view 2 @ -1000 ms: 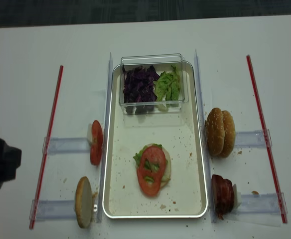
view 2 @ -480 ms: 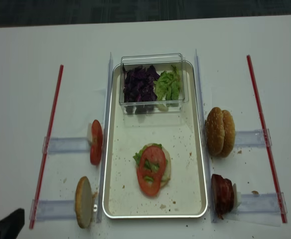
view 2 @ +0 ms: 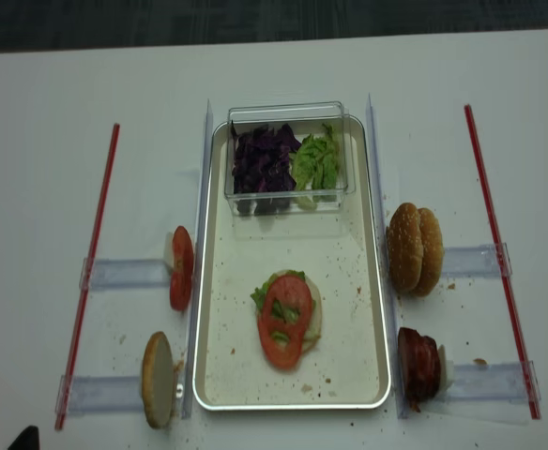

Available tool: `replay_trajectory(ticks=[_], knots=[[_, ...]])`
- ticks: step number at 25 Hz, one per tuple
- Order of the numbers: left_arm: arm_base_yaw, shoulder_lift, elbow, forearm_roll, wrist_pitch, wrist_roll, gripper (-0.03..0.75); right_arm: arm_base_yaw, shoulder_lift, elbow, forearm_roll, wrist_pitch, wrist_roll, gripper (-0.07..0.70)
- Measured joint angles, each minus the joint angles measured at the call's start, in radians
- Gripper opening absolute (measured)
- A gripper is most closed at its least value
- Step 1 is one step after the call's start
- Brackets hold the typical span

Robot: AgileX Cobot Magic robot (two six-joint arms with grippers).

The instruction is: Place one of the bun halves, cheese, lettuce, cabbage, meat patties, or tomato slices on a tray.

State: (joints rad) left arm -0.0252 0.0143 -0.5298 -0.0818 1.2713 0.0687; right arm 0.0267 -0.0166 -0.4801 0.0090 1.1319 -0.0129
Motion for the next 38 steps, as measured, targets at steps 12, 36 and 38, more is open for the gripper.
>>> replay_trajectory(ticks=[12, 36, 38], knots=[[0.000, -0.005, 0.039, 0.026, -0.080, -0.013, 0.461, 0.000, 0.000, 0.000, 0.000, 0.000, 0.000, 0.036], [0.000, -0.009, 0.039, 0.051, -0.084, -0.069, 0.461, 0.000, 0.000, 0.000, 0.000, 0.000, 0.000, 0.036], [0.000, -0.025, 0.039, 0.051, -0.084, -0.069, 0.461, 0.000, 0.000, 0.000, 0.000, 0.000, 0.000, 0.036]])
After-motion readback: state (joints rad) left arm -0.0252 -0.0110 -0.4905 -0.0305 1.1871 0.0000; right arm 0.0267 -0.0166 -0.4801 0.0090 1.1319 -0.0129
